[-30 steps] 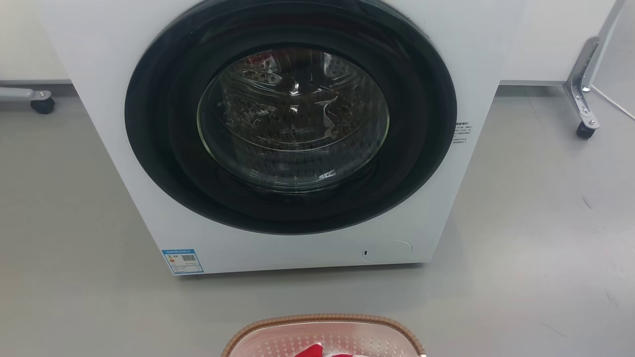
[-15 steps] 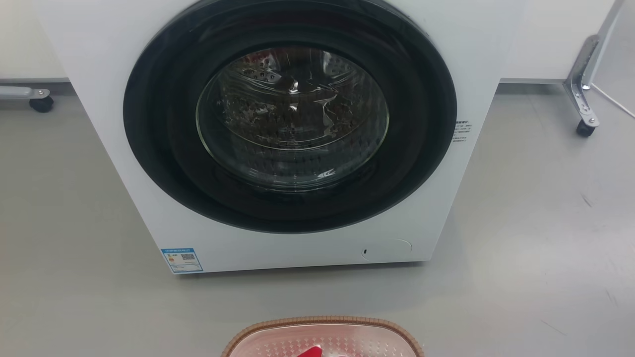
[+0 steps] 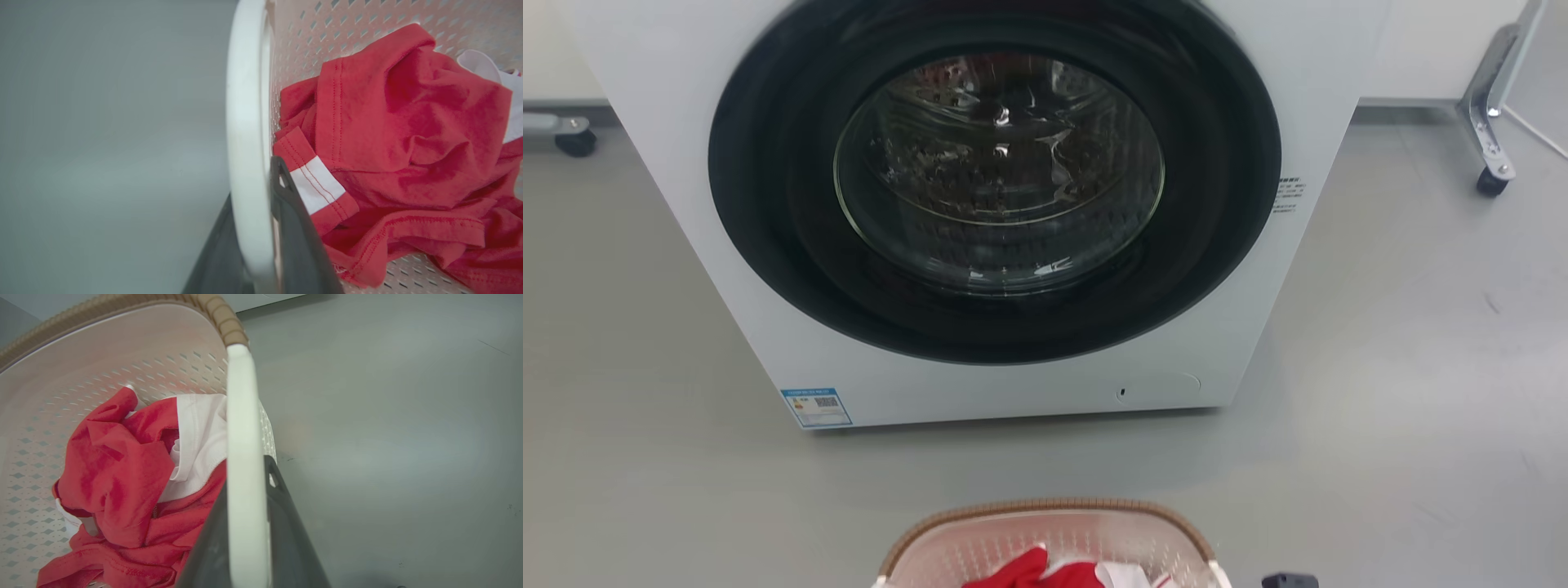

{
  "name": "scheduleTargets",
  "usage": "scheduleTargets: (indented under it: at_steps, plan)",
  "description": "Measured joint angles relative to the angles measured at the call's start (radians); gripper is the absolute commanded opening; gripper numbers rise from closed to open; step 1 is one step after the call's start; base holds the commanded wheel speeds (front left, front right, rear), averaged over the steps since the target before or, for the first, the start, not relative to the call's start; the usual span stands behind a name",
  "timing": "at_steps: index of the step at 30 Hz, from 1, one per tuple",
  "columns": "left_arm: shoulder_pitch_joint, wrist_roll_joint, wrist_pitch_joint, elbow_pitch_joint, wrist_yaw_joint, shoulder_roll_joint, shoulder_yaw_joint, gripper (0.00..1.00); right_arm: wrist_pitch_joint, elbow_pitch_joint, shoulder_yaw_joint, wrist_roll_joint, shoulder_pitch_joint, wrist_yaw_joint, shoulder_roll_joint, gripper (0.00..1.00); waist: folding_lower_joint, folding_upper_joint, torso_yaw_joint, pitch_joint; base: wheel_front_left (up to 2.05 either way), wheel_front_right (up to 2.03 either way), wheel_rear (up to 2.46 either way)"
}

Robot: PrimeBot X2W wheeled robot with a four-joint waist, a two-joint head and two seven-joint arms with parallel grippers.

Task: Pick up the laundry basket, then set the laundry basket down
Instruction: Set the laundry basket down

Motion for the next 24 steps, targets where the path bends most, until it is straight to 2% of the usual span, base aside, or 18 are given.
scheduleTargets:
  at_steps: [8,14,24]
  plan:
    - [-0.112,-0.003,-0.016,-0.027,0.012,0.005,0.013,0.0,-0.016,0.02,-0.009,-0.001,-0.136,0.0,0.0,0.0,0.0001,0.0001,-0.002,0.07,0.0,0.0,0.0]
    - [-0.196,-0.003,-0.048,-0.052,0.027,0.015,0.029,0.0,-0.039,0.031,-0.015,-0.019,-0.251,0.0,0.001,0.0,0.0002,0.0001,-0.002,0.161,0.0,0.0,0.0]
    - [-0.288,0.0,-0.07,-0.07,0.05,0.016,0.034,0.0,-0.063,0.056,-0.023,-0.038,-0.354,0.001,0.001,0.0,0.0003,0.0002,0.002,0.29,0.0,0.0,0.0]
